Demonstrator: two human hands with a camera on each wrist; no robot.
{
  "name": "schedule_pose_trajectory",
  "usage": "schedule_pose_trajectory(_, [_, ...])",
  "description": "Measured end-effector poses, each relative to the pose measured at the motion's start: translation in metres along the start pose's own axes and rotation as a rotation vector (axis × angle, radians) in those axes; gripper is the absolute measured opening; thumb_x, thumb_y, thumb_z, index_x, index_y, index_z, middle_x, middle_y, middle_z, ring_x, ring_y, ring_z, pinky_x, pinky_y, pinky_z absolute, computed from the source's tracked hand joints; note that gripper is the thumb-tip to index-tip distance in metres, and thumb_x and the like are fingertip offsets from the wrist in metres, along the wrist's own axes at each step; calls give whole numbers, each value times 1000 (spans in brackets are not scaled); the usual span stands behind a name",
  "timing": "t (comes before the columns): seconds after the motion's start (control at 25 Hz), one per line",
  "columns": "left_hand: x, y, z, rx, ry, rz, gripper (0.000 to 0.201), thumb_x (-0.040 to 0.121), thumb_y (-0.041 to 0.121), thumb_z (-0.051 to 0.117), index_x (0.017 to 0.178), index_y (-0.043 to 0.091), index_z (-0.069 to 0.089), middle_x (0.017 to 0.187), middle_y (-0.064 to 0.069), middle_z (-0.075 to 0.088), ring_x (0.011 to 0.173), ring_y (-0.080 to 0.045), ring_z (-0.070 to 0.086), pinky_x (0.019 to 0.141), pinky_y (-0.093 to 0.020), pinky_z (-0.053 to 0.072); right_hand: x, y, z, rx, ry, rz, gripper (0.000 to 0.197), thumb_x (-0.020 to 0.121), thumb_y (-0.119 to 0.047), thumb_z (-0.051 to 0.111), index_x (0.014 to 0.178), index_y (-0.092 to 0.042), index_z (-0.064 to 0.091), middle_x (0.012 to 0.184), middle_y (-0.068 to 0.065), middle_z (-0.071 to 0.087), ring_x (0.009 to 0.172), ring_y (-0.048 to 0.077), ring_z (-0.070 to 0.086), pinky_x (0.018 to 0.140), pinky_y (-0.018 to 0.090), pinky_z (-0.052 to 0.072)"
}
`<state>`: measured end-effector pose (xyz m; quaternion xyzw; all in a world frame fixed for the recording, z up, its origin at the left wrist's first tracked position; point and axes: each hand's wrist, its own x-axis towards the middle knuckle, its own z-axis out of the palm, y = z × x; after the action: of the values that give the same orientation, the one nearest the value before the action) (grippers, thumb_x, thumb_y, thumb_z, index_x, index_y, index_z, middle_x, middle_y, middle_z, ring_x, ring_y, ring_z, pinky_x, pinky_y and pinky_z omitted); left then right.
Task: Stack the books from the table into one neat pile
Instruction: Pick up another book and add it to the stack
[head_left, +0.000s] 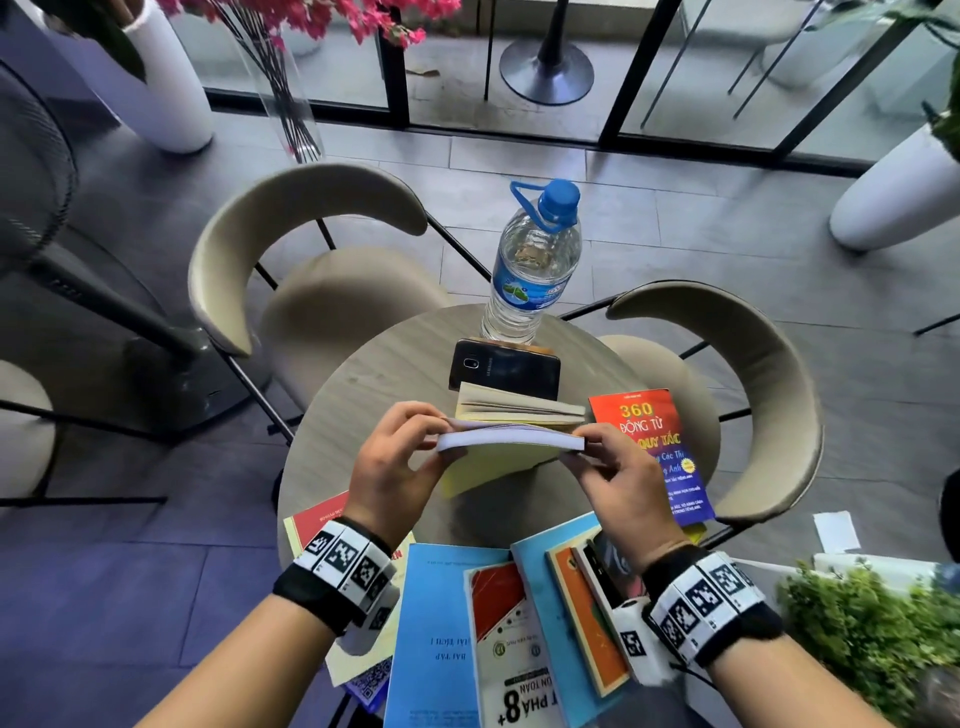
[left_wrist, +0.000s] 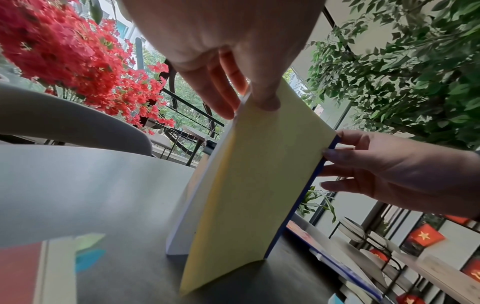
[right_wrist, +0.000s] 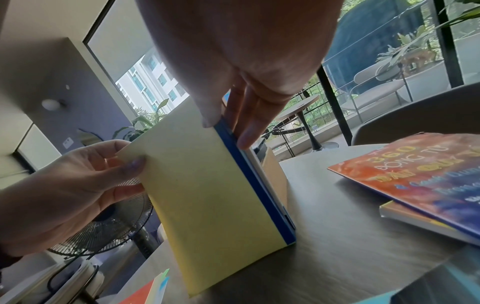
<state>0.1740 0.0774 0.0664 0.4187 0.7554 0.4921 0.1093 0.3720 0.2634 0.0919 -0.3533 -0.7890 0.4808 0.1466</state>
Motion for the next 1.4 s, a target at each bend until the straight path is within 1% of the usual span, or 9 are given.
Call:
schedule_pose_trajectory(0.2, [13,-3,0,-41,27,8,19,83,11,80,96,1,71,105,-7,64,96,-13,66,79,-21,60,3,-6,0,-12,38,-29,27,88,-10,74,112,-23,67,107,-11,70,103,1,66,87,15,55])
schedule_pose_trajectory(0.36, [14,-2,1,-66,-23,1,21,83,10,81,100,4,69,109,-7,66,101,-17,67,79,-28,63,1,-5,0,-17,66,-44,31,87,-9,75,110,-28,66,104,-17,68,101,-2,65,84,9,52])
schedule_pose_trajectory(0.56, [11,-3,6,-185,-74,-322,56,80,20,82,124,34,50,114,20,65,109,4,64,85,-20,59,-1,-4,1,19,106,32,37,85,-10,78,109,-36,64,103,-22,67,100,-11,64,83,6,51])
schedule_pose_trajectory(0.64, [9,-11,9,-163,-131,-414,69,82,17,83,137,38,46,114,22,66,108,1,65,87,-20,57,1,-3,3,45,105,77,38,85,-16,79,106,-42,61,102,-24,67,98,-12,64,82,7,52])
schedule_pose_trajectory(0.76, [7,-19,16,-105,-192,-428,61,86,12,78,131,46,54,111,35,65,108,8,62,89,-29,60,3,8,9,59,111,152,30,85,-27,80,107,-36,63,103,-16,71,98,-4,67,84,19,57])
schedule_pose_trajectory(0.92, [10,-24,25,86,-201,-418,37,90,24,73,123,39,63,111,20,71,99,3,68,84,-37,60,9,28,22,83,118,196,32,83,-31,82,110,-25,66,100,-8,75,94,5,72,84,37,61])
schedule_pose_trajectory(1.04, [8,-23,28,181,-204,-479,31,90,38,70,120,37,62,116,16,71,100,-6,71,83,-35,59,13,36,30,67,119,205,32,82,-35,82,109,-25,68,92,-8,74,87,7,71,80,40,61])
schedule_pose_trajectory(1.28, [-16,-11,33,138,-221,-660,50,89,47,65,137,40,52,135,10,64,106,-14,71,93,-41,57,4,43,34,8,87,308,54,81,-41,82,125,-17,65,101,4,72,89,18,69,81,41,59])
schedule_pose_trajectory(1.4, [-23,-9,39,75,-190,-727,69,77,65,60,137,32,56,131,3,68,112,-16,68,98,-43,55,-2,36,36,5,79,384,67,82,-46,80,137,-14,59,104,5,70,92,21,68,84,43,58])
